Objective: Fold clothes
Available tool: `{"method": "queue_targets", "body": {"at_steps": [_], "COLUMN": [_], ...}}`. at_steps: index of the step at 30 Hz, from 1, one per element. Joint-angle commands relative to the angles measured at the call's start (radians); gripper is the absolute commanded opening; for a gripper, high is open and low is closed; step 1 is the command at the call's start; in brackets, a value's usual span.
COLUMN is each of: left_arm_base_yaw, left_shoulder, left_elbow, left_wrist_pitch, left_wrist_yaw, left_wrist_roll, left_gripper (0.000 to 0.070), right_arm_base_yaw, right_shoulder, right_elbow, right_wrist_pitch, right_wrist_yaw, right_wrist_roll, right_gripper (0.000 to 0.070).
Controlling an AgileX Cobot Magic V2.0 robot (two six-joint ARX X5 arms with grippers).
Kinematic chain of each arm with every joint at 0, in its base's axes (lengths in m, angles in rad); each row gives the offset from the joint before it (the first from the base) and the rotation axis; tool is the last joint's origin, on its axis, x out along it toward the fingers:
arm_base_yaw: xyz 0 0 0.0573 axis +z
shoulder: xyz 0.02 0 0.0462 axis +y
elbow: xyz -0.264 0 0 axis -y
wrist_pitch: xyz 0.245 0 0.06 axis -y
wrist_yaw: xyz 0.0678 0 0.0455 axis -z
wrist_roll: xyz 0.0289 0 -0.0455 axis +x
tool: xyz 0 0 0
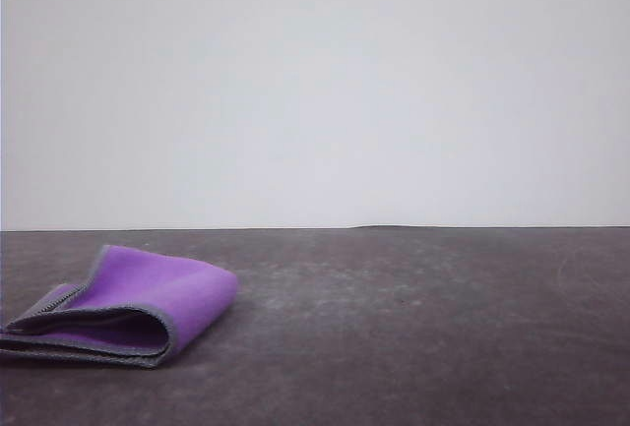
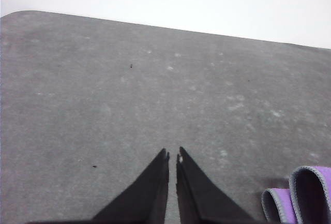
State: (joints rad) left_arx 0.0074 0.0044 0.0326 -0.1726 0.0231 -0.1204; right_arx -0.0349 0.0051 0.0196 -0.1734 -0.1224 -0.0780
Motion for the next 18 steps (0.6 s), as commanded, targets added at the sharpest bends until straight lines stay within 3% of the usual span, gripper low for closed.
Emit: {"method": "queue_targets", "body": {"at_steps": [1, 18], "left_arm_base_yaw": [0.001, 0.001], "left_shoulder": [-0.001, -0.001], "left_elbow": [-0.020, -0.020], "left_wrist_pitch": [0.015, 0.016], "left_wrist_yaw": [-0.005, -0.005], "left_wrist_roll": [-0.001, -0.001], "left_gripper": [0.0016, 0.0016], "right_arm_base_yaw": [-0.002, 0.000], "right_shoulder": [-0.002, -0.002], "right_elbow": [-0.008, -0.008], "right_wrist_pitch": [0.000, -0.006], "right_wrist_yaw": [0.008, 0.052], "right_wrist_roll": [0.011, 0.014], "right_gripper": [0.0010, 0.0010]}}
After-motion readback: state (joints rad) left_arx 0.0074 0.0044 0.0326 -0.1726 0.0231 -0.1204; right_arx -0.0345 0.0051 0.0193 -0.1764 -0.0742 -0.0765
